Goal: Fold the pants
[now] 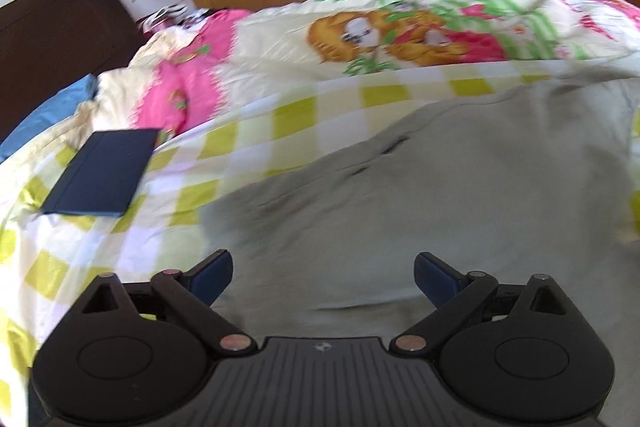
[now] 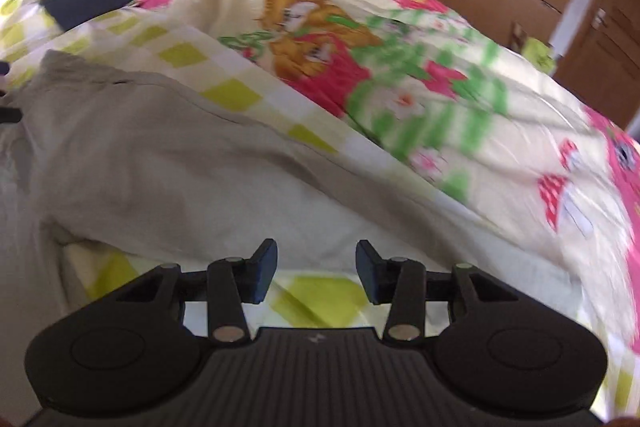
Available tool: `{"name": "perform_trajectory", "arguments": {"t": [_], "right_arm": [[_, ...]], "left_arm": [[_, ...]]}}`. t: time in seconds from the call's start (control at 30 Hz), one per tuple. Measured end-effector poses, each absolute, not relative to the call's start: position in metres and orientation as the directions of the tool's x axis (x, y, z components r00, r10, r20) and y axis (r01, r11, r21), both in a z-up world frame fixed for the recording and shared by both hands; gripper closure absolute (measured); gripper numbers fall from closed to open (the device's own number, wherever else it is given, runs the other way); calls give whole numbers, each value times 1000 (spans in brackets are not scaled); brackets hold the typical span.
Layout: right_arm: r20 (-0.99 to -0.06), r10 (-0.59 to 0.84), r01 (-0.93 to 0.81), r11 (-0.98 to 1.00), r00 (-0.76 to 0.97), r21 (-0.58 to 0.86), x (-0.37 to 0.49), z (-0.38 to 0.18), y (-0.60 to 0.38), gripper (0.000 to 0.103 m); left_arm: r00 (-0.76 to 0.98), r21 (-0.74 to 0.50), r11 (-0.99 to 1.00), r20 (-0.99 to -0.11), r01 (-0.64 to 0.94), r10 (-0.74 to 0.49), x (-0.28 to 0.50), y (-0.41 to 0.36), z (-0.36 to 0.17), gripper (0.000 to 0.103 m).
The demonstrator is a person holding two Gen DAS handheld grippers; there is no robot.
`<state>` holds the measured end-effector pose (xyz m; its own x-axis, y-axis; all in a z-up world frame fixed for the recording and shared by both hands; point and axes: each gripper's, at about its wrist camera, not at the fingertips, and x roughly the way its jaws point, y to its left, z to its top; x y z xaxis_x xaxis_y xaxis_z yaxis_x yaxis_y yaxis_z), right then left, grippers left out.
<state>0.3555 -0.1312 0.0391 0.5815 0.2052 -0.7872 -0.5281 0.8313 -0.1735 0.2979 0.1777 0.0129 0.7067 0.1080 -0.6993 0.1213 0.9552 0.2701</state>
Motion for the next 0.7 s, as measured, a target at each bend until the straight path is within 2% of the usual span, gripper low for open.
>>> {"name": "perform_trajectory", "arguments": {"t": [0.03, 0.17, 0.23, 0.27, 0.3, 0.43, 0.5, 0.7], "right_arm": [[-790, 212, -558, 808, 576, -190, 363, 42, -116, 60], [-803, 204, -608, 759, 560, -231, 398, 44, -64, 59], [-818, 171, -630, 728, 549, -271, 409, 38, -39, 58], [-824, 150, -639, 711, 546, -294, 413, 34, -28, 58], [-833, 139, -651, 696, 536, -303, 415, 30, -19, 58], [-852, 114, -694, 639, 511, -332, 428, 17, 3, 58], [-858, 93, -705, 618, 505, -347, 440, 8, 8, 57], [-899, 69, -756, 572, 432, -320, 465, -22, 5, 56]], "left_arm": [[701, 257, 960, -705, 110, 108, 300, 188, 16, 1], [680, 187, 978, -729, 90, 77, 321, 230, 26, 21], [672, 153, 985, -739, 84, 57, 332, 246, 25, 27], [661, 136, 986, -750, 93, 41, 339, 253, 23, 35], [644, 129, 986, -765, 107, 30, 347, 258, 20, 39], [620, 94, 981, -784, 170, -32, 367, 265, 13, 39], [626, 120, 972, -779, 203, -35, 372, 265, 13, 39], [571, 106, 958, -818, 268, -69, 384, 267, 0, 39]]}}
